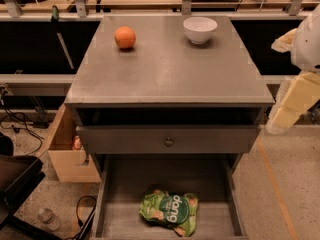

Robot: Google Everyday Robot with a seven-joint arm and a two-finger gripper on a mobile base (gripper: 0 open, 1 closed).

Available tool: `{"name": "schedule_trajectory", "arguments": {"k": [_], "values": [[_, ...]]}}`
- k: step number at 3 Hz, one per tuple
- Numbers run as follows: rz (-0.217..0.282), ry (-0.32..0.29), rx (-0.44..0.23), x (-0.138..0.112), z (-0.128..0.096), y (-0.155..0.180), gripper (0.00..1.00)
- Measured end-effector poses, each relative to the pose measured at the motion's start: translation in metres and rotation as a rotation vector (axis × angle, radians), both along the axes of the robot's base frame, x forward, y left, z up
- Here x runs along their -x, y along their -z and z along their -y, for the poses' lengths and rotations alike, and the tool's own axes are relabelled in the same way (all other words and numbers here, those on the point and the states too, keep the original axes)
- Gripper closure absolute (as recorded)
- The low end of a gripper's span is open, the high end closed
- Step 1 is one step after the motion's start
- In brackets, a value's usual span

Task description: Pick green rice chip bag from middle drawer and place on counter

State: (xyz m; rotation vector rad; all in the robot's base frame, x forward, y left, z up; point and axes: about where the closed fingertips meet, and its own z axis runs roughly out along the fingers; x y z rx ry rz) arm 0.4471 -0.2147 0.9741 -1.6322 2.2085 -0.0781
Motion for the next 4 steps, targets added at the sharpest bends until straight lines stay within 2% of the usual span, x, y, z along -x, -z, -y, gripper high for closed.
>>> {"name": "schedule_trajectory", "arguments": {"k": [1,2,3,4], "values": [[0.001,0.043,-0.218,-0.002,-0.020,0.062,0.00],[-0.019,0.032,-0.343,-0.001,-0.048,0.129,0.00],[0.002,-0.029,-0.413,0.010,-0.083,0.191,0.00],[0.064,-0.058,-0.399,0.002,-0.094,0.200,0.00]]}}
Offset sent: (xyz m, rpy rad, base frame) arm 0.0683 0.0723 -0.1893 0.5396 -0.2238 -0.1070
